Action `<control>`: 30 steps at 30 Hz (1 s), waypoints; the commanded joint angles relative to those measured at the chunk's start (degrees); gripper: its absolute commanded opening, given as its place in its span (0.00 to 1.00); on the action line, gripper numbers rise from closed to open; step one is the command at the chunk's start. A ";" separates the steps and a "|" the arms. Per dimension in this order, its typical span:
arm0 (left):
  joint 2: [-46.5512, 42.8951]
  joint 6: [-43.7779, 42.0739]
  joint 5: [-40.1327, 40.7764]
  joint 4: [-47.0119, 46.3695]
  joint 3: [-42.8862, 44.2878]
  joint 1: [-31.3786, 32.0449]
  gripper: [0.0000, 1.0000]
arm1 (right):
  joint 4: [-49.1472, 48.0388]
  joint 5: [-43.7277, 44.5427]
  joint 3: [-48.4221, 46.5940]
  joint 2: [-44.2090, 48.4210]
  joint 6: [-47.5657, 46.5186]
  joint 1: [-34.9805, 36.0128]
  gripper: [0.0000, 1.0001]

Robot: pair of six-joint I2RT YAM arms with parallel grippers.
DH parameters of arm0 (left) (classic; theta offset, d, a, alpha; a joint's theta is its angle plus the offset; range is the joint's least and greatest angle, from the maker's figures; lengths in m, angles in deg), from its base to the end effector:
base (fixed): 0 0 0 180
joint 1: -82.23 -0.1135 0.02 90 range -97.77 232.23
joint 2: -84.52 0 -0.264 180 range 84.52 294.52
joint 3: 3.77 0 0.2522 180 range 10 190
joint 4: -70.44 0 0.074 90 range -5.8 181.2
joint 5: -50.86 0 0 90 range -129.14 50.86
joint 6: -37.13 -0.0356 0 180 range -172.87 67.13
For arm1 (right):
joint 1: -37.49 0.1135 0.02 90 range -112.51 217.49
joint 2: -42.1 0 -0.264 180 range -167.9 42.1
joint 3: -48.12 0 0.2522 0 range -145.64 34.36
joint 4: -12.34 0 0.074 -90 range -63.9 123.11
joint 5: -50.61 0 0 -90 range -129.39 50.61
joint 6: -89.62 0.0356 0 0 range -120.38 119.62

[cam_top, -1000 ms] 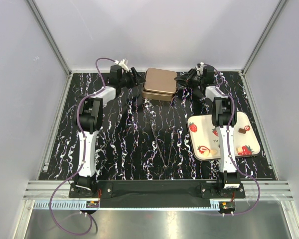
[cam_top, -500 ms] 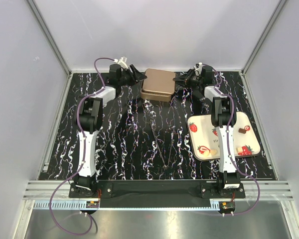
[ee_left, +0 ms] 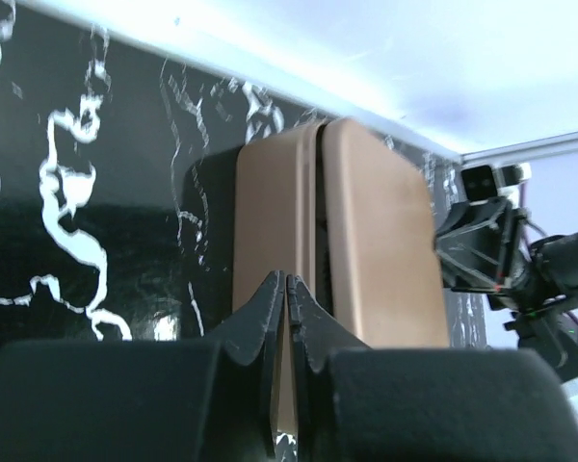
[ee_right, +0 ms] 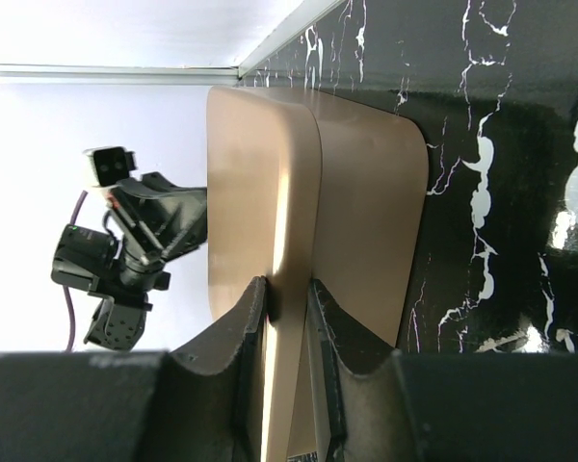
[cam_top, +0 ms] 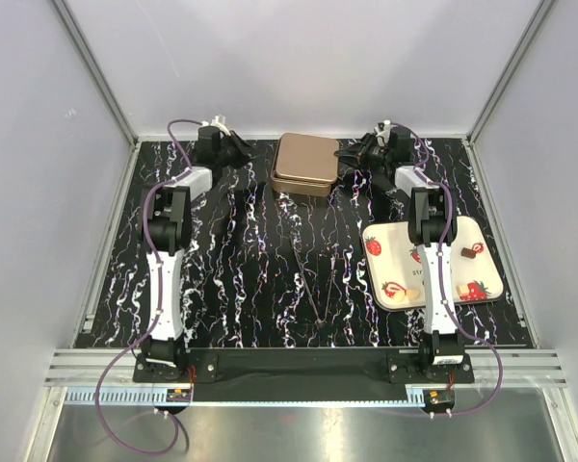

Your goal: Pack the chocolate

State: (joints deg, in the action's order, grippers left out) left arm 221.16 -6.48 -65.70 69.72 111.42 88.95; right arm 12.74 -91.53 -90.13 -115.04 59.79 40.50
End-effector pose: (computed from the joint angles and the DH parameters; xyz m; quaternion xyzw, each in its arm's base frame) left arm 0.5401 -0.0797 0.1651 -0.1489 0.7976 -0.4164 0.4103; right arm 0.5901 0.0592 0.1027 0.1272 0.7650 0.5776 0.2550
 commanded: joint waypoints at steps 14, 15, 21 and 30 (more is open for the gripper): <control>4.95 0.19 -1.21 3.85 5.54 2.77 0.06 | 2.47 -0.68 -3.57 2.63 -1.71 2.80 0.15; 4.78 0.10 -1.21 3.85 5.45 2.77 0.06 | 2.64 -0.68 -4.27 2.37 -1.80 2.88 0.15; 4.51 -0.25 -1.82 3.49 5.36 3.12 0.06 | 6.15 -0.07 -5.94 2.54 -4.08 3.59 0.15; 3.90 -0.34 -1.73 3.14 4.66 3.56 0.05 | 7.30 0.81 -6.64 1.58 -3.56 4.73 0.15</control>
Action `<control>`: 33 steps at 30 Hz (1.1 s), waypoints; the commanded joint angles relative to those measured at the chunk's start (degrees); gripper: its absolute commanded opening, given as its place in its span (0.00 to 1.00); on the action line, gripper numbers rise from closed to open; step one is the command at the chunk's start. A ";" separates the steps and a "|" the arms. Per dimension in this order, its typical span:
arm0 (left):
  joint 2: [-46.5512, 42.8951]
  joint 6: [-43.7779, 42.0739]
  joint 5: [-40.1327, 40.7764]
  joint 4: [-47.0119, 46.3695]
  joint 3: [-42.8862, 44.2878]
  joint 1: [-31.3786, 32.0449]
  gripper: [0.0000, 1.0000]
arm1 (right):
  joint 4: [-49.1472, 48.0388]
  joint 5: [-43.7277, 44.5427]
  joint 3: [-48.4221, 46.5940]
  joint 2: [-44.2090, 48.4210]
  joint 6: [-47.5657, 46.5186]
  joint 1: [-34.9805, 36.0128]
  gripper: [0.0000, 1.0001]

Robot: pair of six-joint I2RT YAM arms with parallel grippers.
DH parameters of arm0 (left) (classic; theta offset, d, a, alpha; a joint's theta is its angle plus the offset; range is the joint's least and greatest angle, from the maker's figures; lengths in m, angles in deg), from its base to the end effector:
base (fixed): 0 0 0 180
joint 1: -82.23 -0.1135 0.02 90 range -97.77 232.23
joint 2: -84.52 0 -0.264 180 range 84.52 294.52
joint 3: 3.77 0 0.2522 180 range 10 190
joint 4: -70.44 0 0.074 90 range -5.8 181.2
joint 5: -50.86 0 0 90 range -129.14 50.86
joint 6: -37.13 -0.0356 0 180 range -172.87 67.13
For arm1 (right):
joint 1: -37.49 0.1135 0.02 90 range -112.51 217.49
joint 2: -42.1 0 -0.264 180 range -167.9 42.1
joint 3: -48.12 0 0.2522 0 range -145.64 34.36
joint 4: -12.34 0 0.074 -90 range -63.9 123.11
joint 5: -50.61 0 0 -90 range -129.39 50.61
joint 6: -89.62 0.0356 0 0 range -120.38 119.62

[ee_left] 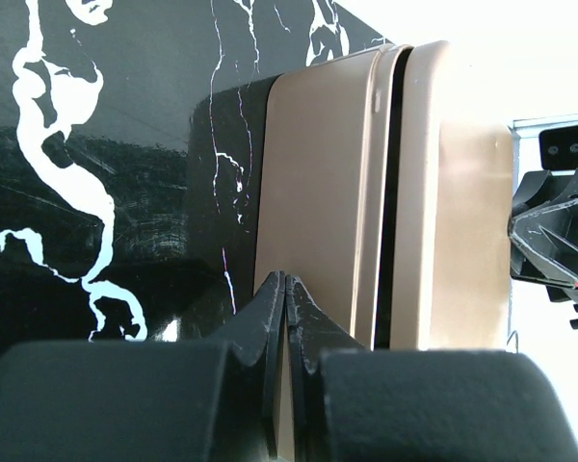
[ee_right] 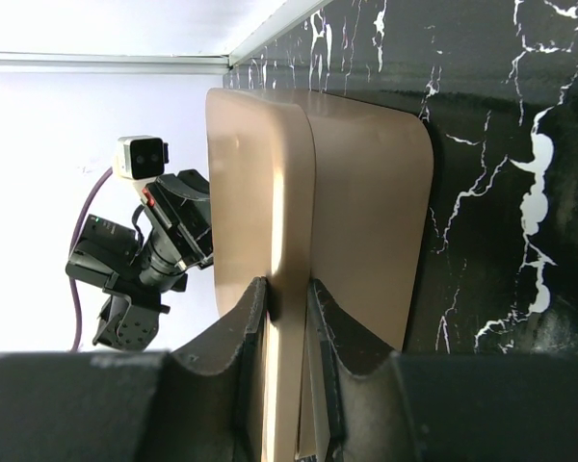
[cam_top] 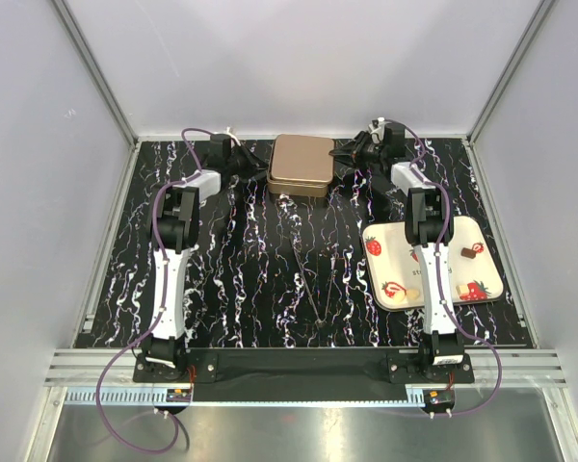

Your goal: Pack the chocolate

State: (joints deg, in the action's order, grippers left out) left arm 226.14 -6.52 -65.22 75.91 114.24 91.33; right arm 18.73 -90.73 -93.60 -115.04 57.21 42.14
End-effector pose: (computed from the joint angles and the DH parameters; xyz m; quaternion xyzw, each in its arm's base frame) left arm 0.5413 -0.1025 0.1249 -0.1598 0.8323 -0.4019 0.3467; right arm 0.5915 0.0760 0.1132 0.1153 0.7764 0.5682 0.2471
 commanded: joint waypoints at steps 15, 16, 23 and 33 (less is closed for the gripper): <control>-1.88 -0.82 -1.86 -2.96 1.40 1.97 0.04 | 0.95 4.48 2.63 6.93 -1.06 4.58 0.13; -1.96 -0.82 -1.86 -2.96 1.31 1.97 0.04 | 1.13 4.92 2.98 7.46 -2.20 4.76 0.13; -2.75 -1.70 -1.78 -2.78 0.52 1.97 0.04 | -0.27 5.81 6.24 9.40 -3.18 5.02 0.13; -2.75 -2.40 -1.51 -2.43 0.87 1.97 0.04 | 2.44 0.36 0.26 3.52 -3.09 4.94 0.14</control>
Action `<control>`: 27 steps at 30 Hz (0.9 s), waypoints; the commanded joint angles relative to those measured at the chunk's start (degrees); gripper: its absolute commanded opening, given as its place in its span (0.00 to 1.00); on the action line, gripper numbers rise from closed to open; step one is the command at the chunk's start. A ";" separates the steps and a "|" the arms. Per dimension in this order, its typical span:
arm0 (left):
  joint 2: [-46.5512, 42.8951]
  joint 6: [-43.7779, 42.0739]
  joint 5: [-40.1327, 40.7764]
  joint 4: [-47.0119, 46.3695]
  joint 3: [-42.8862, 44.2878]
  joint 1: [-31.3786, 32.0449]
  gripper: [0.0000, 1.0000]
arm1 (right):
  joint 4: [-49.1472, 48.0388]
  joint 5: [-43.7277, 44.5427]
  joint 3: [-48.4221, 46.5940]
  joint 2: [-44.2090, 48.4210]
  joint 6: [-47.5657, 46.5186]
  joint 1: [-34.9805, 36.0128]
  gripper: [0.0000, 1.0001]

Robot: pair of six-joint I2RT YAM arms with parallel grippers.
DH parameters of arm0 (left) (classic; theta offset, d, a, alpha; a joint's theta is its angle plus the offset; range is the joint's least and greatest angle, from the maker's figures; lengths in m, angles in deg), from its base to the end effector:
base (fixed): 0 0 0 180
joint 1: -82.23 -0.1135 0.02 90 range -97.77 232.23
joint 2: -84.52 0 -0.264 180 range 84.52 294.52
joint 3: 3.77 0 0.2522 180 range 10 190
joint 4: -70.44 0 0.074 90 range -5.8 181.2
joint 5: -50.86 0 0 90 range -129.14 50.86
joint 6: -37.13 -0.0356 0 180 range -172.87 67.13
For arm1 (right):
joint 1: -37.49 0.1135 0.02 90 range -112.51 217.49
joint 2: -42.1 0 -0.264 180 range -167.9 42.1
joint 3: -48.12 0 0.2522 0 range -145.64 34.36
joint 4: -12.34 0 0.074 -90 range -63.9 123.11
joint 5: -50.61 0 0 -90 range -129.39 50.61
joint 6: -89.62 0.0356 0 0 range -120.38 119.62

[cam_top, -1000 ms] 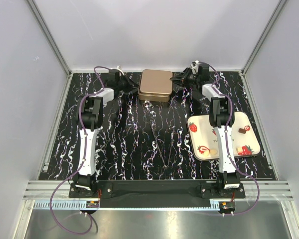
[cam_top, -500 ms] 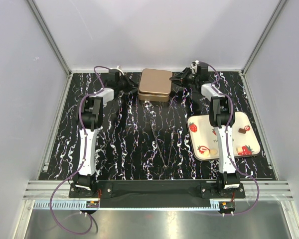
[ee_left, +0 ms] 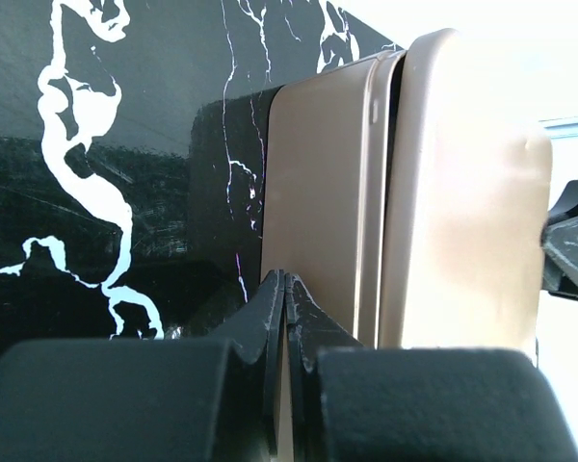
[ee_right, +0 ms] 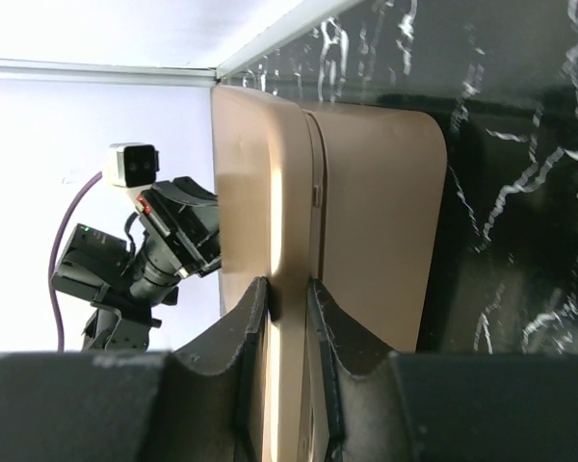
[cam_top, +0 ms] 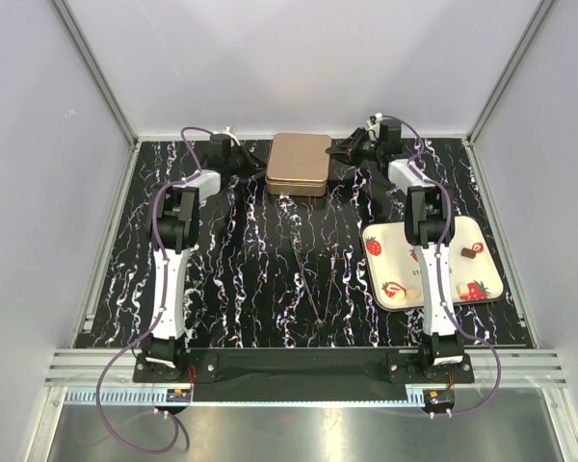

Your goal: Pack the chocolate

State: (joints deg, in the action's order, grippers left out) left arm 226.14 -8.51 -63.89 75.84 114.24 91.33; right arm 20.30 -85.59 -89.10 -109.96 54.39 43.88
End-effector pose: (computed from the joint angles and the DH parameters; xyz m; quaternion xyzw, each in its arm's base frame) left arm 0.5417 -0.1019 0.1248 -0.1513 0.8351 -0.3879 0.3596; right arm 0.5814 0.0910 0.1344 0.1159 0.7878 0.5403 0.2720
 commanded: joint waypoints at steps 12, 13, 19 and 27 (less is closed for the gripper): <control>-2.67 -1.12 -2.58 -1.75 0.87 1.97 0.04 | -8.85 -7.42 -3.81 -6.13 11.05 1.96 0.11; -2.75 -1.20 -2.58 -1.75 0.96 1.97 0.04 | -9.57 -7.59 -3.72 -6.22 11.50 1.87 0.11; -2.32 -1.03 -2.58 -1.75 1.40 1.97 0.04 | -15.53 -10.75 -5.30 -8.85 18.25 1.61 0.06; -2.23 -1.56 -2.58 -1.31 1.84 1.97 0.04 | -7.54 -12.51 -8.11 -7.54 9.38 1.61 0.06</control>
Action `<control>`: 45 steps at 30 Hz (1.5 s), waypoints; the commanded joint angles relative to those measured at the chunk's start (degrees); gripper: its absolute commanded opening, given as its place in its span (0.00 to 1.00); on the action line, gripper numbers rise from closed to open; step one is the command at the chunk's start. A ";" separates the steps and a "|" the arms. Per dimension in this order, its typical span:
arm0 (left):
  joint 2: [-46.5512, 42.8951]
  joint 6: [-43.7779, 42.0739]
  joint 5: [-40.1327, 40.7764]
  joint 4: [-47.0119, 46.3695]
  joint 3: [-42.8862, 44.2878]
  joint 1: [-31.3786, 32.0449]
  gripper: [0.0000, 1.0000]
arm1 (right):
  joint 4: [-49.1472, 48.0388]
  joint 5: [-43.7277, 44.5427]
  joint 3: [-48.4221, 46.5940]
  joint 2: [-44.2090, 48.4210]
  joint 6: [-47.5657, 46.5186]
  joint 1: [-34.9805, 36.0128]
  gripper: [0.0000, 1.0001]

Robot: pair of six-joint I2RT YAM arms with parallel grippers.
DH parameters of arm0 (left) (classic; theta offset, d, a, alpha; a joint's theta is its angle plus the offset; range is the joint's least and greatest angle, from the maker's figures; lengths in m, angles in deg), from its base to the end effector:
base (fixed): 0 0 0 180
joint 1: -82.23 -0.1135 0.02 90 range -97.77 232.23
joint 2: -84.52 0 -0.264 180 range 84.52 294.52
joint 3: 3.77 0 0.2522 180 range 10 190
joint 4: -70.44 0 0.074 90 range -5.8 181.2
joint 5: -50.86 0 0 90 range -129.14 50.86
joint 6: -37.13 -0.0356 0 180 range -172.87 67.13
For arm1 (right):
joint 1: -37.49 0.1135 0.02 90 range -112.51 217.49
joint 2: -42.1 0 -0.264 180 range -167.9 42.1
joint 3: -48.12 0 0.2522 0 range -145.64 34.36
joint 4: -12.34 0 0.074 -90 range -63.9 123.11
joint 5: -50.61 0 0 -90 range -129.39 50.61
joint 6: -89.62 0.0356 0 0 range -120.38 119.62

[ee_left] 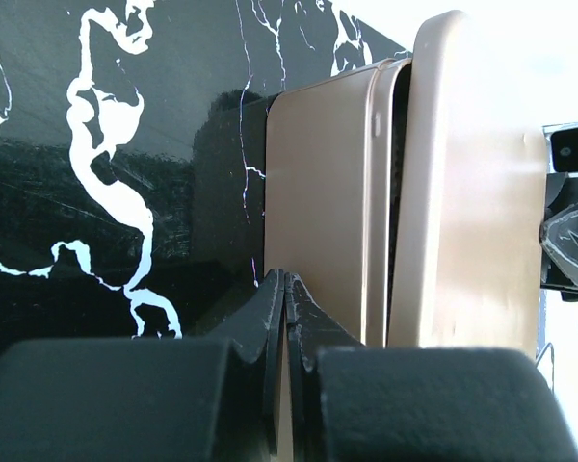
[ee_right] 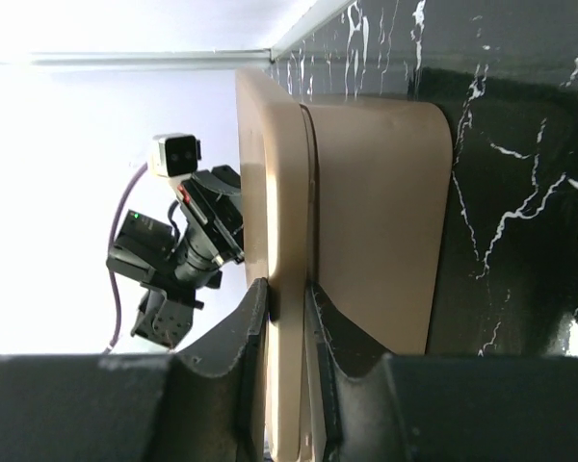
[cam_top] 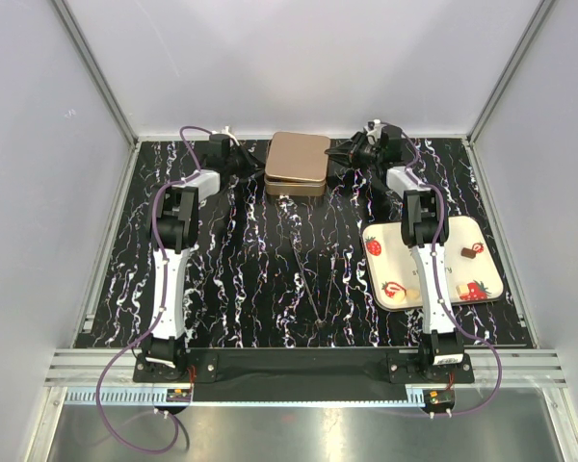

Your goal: Pack the chocolate

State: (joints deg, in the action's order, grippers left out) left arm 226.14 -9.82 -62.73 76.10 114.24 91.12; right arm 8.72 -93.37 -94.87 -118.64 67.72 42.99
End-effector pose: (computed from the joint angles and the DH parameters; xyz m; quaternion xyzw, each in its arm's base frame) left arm 0.5422 -0.0992 0.1243 -0.1493 0.8377 -0.3752 0.3676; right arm 0.5960 0.0863 0.1005 0.1267 0.7455 0.6148 0.2242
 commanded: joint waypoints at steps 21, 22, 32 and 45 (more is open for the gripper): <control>-2.40 -0.33 -4.09 -1.04 2.81 2.01 0.06 | 11.77 -3.86 -1.57 3.32 -12.72 2.50 0.15; -2.23 -0.25 -4.18 -1.13 2.80 2.01 0.06 | 11.33 -3.68 -0.07 4.38 -12.72 2.59 0.16; -3.89 -0.24 -4.35 -1.92 0.78 2.45 0.08 | 8.07 2.99 4.77 8.34 -10.09 2.68 0.19; -5.04 -1.47 -4.44 -2.01 -0.45 2.37 0.14 | 6.57 3.35 3.11 7.38 -9.91 3.29 0.21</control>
State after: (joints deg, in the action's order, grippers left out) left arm 225.57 -11.00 -62.88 77.22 113.48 91.27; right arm 15.69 -90.57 -89.80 -113.13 59.13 43.34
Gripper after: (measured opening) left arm 0.134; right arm 0.239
